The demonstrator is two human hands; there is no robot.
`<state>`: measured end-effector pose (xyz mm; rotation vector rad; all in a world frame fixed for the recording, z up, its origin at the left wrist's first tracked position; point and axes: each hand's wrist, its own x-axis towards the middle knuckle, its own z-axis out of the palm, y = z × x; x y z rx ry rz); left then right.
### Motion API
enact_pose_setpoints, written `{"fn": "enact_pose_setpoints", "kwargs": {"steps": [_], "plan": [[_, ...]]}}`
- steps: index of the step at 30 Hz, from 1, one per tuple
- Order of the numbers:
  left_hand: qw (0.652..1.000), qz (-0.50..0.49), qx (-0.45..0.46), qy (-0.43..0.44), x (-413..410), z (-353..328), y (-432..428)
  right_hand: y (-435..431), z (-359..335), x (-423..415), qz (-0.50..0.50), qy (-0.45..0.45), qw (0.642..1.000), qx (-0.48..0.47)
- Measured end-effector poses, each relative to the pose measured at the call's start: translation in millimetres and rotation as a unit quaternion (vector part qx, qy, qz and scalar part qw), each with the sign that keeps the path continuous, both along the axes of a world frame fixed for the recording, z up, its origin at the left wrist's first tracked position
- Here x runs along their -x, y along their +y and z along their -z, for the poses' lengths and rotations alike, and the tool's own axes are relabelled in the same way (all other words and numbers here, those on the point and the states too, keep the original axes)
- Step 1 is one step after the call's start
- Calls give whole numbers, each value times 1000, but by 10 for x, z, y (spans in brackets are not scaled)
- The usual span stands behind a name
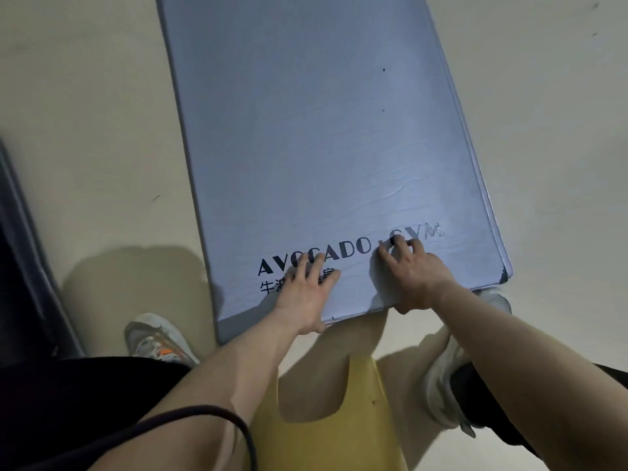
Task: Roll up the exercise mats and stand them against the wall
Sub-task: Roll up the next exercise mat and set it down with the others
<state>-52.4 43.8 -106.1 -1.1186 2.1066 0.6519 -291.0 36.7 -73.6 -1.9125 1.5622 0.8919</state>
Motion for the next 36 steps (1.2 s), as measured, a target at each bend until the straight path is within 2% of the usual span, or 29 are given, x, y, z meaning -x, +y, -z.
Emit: {"fn": "enact_pose_setpoints", "kwargs": {"steps": [3, 5, 8, 10, 13, 15, 17, 21, 23, 26, 29, 32, 36], "plan": [[997, -36, -63, 41, -75, -273, -205, -245, -336, -4, -11, -11, 997, -71], [989, -91, -104, 61, -126, -474, -341, -375, -539, -4, 0, -12, 997, -81], [948, -255, -147, 118, -245, -731, -543, -497, -749, 66, 46, -50, 998, -15], [925, -330, -106, 156, -320, -866, -634, -532, -813, 116, 62, -68, 993, 69], [946, -285, 89, 125, -285, -919, -629, -581, -757, 82, 27, -51, 979, 193], [939, -224, 227, 129, -197, -785, -580, -619, -630, -4, -4, -22, 966, 258], [925, -203, 296, 123, -176, -560, -564, -653, -430, -58, 11, -9, 960, 280], [922, -180, 325, 111, -243, -154, -494, -571, 7, -93, 36, -8, 957, 289], [924, -147, 331, 125, -285, 3, -397, -418, 164, -75, 43, -46, 951, 304], [944, -126, 269, 142, -408, 130, -187, -104, 352, 38, 13, -65, 963, 262], [966, -86, 218, 110, -473, 240, -106, 32, 521, 99, -18, -43, 975, 217], [963, -100, 212, 130, -475, 300, -185, -105, 552, 107, -14, -39, 974, 222], [957, -101, 206, 175, -582, 193, -383, -381, 426, 283, -81, -76, 974, 198]]}}
